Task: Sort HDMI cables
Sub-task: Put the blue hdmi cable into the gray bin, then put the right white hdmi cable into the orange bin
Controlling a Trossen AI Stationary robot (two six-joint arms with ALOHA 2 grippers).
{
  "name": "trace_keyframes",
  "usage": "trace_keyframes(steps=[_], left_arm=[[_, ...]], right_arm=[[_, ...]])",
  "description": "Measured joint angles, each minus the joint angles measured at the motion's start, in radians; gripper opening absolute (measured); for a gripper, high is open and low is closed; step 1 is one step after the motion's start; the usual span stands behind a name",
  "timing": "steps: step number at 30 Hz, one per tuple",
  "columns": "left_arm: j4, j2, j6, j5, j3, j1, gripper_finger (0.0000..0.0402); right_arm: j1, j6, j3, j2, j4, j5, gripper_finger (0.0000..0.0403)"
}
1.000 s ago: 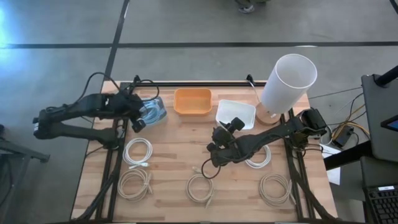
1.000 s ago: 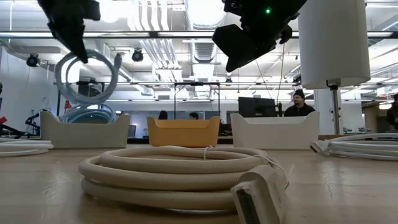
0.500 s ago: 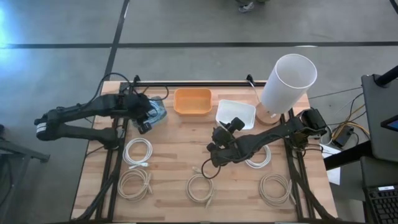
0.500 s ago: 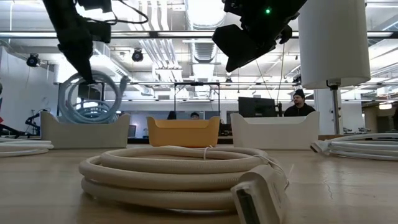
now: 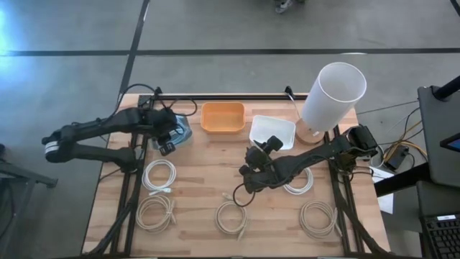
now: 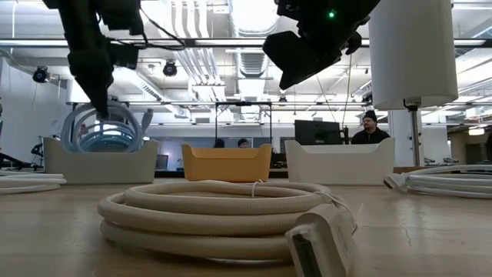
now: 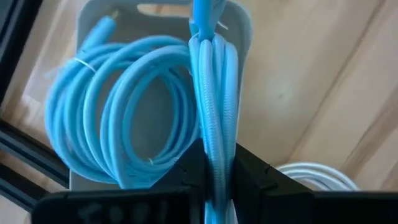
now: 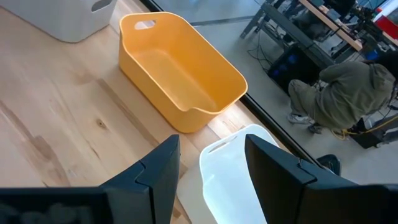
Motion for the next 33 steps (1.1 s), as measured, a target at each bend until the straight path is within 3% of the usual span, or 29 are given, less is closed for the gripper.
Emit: trace_keyframes(steps=[13,18,25,33], left_arm=[[-0.018,0.034,0.009,-0.201,0.034,0.001,0.0158],[-0.028,0.034,0.013,-0.346,0.05,0.001,0.0194],[0.008,0.034,-0.003,-0.383,0.05,0.001,0.0202],[0.192,0.031,0.013,-0.353,0.05,-0.009,0.0202]], right_arm=[[0.0,0.0,-0.005,0.0,0.003,0.0,0.0178],[0.0,0.0,-0.005,0.0,0.003,0.0,0.0178],[0.0,0.0,-0.007,0.001,0.003,-0.003,0.0178],[-0.004,-0.049,-0.007,0.001,0.003,-0.194,0.0178]])
